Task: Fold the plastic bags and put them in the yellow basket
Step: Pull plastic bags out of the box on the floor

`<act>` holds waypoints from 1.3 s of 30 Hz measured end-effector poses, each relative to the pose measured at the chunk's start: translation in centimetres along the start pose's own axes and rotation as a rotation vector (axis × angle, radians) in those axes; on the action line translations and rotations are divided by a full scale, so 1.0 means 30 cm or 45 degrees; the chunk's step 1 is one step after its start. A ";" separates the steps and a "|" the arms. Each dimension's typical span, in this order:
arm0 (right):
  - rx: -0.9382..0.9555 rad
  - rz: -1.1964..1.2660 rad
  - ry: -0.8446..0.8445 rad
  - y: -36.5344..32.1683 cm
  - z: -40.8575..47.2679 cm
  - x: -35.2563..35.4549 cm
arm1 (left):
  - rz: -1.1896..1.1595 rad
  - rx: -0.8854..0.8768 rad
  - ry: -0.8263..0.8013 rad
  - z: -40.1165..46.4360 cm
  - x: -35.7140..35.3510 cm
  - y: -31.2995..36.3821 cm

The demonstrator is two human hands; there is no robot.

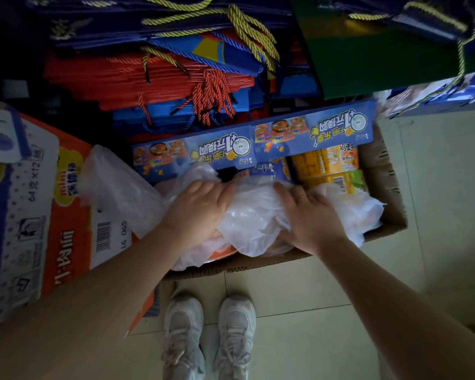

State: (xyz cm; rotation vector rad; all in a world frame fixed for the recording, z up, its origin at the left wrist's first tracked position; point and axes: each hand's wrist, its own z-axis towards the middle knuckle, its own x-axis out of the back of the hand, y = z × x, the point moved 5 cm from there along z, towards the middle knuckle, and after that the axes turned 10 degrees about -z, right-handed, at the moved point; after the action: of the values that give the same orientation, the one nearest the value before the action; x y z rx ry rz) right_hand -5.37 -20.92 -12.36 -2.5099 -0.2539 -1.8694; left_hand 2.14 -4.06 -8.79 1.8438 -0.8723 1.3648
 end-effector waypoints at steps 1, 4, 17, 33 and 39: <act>0.017 -0.014 0.011 -0.006 -0.014 -0.006 | -0.020 0.004 -0.029 -0.008 0.000 0.000; 0.059 0.015 -0.048 -0.019 -0.031 0.014 | -0.063 -0.022 -0.163 -0.001 -0.012 0.008; -0.896 0.729 -0.241 0.254 -0.310 0.421 | -0.178 0.511 -0.373 -0.073 0.418 0.055; -0.031 0.474 -0.345 -0.017 -0.035 0.163 | -0.108 0.253 -0.233 -0.068 0.200 -0.006; -0.504 -0.001 0.146 0.095 -0.124 0.212 | -0.068 0.512 -0.541 -0.020 0.103 0.010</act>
State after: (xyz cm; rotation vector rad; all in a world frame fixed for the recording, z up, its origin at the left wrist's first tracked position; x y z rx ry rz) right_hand -6.77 -23.27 -4.96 -2.6104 0.1304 -2.2464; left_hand 2.29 -4.11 -5.65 2.5106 -0.7823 1.1956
